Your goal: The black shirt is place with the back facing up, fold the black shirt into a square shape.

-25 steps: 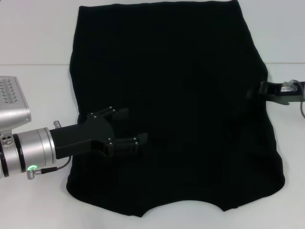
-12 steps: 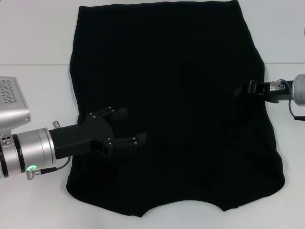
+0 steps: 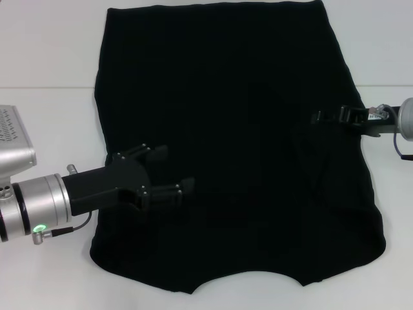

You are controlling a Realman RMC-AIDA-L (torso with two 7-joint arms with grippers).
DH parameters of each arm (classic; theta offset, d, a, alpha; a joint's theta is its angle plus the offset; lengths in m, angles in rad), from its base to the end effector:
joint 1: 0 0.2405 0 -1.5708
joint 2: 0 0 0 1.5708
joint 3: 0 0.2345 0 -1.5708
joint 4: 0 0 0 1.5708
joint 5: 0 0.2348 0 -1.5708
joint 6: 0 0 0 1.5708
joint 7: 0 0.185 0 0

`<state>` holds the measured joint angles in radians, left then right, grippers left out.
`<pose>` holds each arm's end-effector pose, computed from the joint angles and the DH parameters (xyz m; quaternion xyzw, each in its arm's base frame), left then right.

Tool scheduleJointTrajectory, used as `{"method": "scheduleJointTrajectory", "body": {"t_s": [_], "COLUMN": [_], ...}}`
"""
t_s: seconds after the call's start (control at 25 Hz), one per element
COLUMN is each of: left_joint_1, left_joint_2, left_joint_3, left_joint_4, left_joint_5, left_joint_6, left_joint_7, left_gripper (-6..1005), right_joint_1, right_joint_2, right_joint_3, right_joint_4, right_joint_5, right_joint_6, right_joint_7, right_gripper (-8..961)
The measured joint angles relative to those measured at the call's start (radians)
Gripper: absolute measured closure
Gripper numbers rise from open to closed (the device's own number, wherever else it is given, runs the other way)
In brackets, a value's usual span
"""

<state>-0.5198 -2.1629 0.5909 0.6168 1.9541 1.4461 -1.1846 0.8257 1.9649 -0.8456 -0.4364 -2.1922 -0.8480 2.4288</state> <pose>-0.2445 0.3626 -0.0444 -0.9193 -0.1878 -0.2760 0.2083 0.2645 0.4829 -0.0173 -0.7375 0.5940 0.1489 0.2847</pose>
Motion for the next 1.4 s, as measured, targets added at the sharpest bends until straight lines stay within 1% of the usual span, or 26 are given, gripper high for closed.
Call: {"method": "scheduleJointTrajectory", "body": {"t_s": [0.12, 0.28, 0.32, 0.4, 0.48, 0.6, 0.72, 0.8, 0.84, 0.92, 0.96, 1.0, 1.04, 1.16, 1.4], "left_joint_1": [0.002, 0.002, 0.002, 0.002, 0.002, 0.004, 0.016, 0.032, 0.048, 0.054, 0.068, 0.092, 0.092, 0.121, 0.130], "left_joint_2": [0.000, 0.006, 0.007, 0.014, 0.022, 0.029, 0.035, 0.036, 0.034, 0.032, 0.027, 0.018, 0.018, 0.006, 0.004], "left_joint_3": [-0.017, -0.035, -0.037, -0.039, -0.039, -0.040, -0.040, -0.045, -0.053, -0.056, -0.062, -0.066, -0.066, -0.076, -0.083], "left_joint_4": [0.000, 0.007, 0.009, 0.021, 0.042, 0.090, 0.145, 0.196, 0.242, 0.260, 0.297, 0.350, 0.350, 0.406, 0.430], "left_joint_5": [0.000, 0.000, 0.000, 0.003, 0.019, 0.079, 0.145, 0.191, 0.235, 0.249, 0.273, 0.298, 0.298, 0.326, 0.402], "left_joint_6": [0.003, 0.024, 0.030, 0.054, 0.073, 0.080, 0.083, 0.087, 0.088, 0.089, 0.090, 0.092, 0.092, 0.086, 0.123], "left_joint_7": [-0.001, -0.043, -0.054, -0.103, -0.167, -0.274, -0.389, -0.452, -0.487, -0.494, -0.504, -0.505, -0.505, -0.491, -0.474], "left_gripper": [195, 197, 198, 198, 199, 201, 202, 203, 203, 204, 205, 205, 206, 207, 210], "right_joint_1": [-0.016, -0.058, -0.072, -0.104, -0.134, -0.164, -0.175, -0.173, -0.169, -0.160, -0.160, -0.157, -0.154, -0.147, -0.136], "right_joint_2": [-0.010, -0.010, -0.008, 0.000, 0.012, 0.034, 0.053, 0.057, 0.058, 0.058, 0.058, 0.058, 0.058, 0.058, 0.057], "right_joint_3": [0.015, 0.061, 0.075, 0.098, 0.107, 0.109, 0.110, 0.108, 0.106, 0.104, 0.104, 0.105, 0.106, 0.109, 0.118], "right_joint_4": [-0.019, -0.045, -0.046, -0.049, -0.048, -0.043, -0.042, -0.042, -0.041, -0.039, -0.039, -0.039, -0.039, -0.039, -0.039], "right_joint_5": [0.015, 0.096, 0.127, 0.189, 0.241, 0.288, 0.304, 0.304, 0.302, 0.301, 0.301, 0.302, 0.302, 0.304, 0.305], "right_joint_6": [-0.054, -0.172, -0.203, -0.254, -0.297, -0.344, -0.353, -0.347, -0.345, -0.334, -0.334, -0.330, -0.324, -0.308, -0.301], "right_joint_7": [-0.013, -0.119, -0.157, -0.236, -0.317, -0.427, -0.469, -0.472, -0.473, -0.473, -0.473, -0.472, -0.471, -0.465, -0.462], "right_gripper": [375, 255, 255, 256, 256, 254, 252, 217, 200, 165, 167, 168, 170, 173, 174]}}
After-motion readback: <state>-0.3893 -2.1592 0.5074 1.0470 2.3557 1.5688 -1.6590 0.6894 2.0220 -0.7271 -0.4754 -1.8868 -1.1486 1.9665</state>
